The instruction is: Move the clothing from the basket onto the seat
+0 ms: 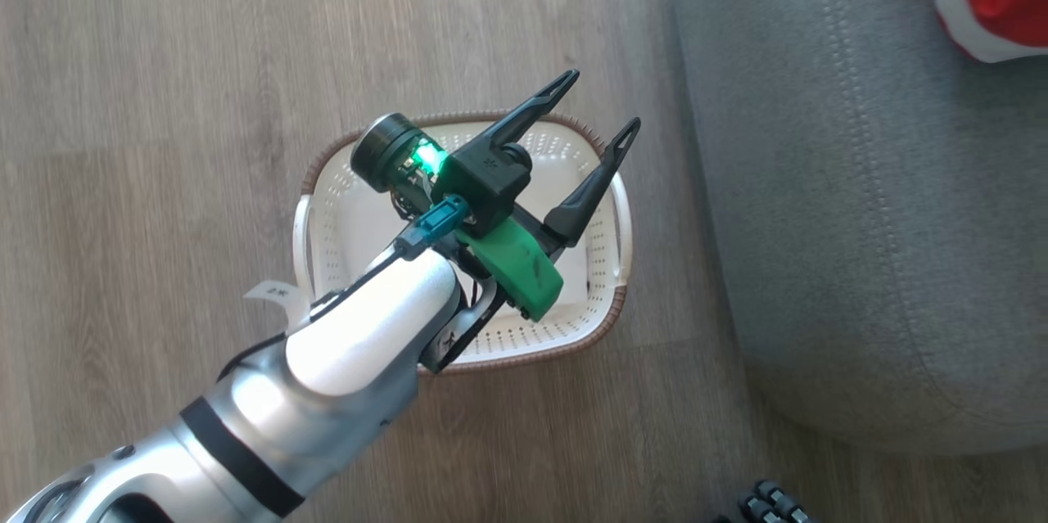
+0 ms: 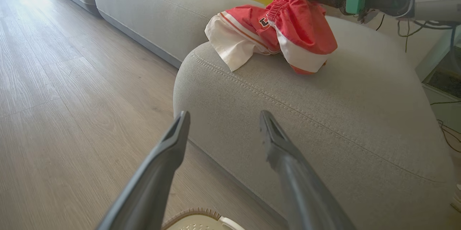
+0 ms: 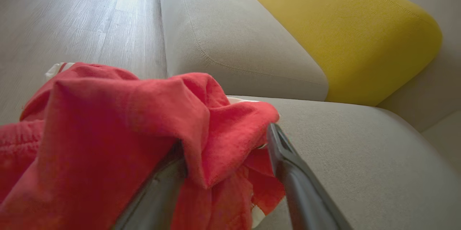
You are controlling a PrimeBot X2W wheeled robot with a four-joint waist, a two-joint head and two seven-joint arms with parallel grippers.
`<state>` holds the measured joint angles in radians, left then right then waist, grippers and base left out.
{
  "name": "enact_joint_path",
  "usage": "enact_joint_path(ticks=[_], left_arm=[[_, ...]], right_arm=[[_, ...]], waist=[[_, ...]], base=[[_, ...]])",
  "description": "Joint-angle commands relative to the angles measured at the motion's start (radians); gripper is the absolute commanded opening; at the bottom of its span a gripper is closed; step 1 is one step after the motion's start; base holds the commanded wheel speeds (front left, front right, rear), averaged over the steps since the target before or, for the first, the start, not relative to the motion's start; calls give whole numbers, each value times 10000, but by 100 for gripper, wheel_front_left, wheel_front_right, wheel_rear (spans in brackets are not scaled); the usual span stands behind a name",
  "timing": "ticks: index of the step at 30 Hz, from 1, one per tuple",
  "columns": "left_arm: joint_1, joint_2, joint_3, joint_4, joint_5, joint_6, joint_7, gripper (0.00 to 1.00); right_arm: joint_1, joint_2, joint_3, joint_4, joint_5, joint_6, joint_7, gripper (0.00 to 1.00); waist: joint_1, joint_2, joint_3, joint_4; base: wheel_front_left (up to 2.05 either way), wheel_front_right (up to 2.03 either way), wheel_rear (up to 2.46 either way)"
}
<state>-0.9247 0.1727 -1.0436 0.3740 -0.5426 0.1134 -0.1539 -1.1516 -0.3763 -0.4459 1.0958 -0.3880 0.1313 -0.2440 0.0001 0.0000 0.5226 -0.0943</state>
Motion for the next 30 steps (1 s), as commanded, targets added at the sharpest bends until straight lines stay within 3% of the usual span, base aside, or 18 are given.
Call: enact_joint_path(ticks=[1, 9, 17, 24, 30], left_arm=[[-4, 187, 290, -213, -65, -26, -109, 100], [587, 236, 705, 147, -609, 92, -563, 100], [1699, 505, 1548, 380, -1261, 473, -961, 100], [2947, 989, 2372, 185, -1630, 832, -1060, 100], [3944, 1503, 3009, -126, -1678, 1156, -1074, 100]], right_arm=[[139, -89, 100, -243, -42, -6, -125, 100], [550, 148, 896, -525, 416, -6, -173, 100], [1291, 328, 2538, -1083, 1623, -6, -176, 100], [2195, 619, 3706, -1656, 2785, -6, -177, 100], [3158, 1013, 4041, -2372, 3620, -6, -177, 100]], waist=[[-1, 0, -226, -148], [-1, 0, -1294, -354], [-1, 0, -2702, 44], [-1, 0, -3686, 516], [-1, 0, -4283, 793]], base=[[0, 0, 0], [0, 0, 0], [0, 0, 0], [0, 0, 0], [0, 0, 0]])
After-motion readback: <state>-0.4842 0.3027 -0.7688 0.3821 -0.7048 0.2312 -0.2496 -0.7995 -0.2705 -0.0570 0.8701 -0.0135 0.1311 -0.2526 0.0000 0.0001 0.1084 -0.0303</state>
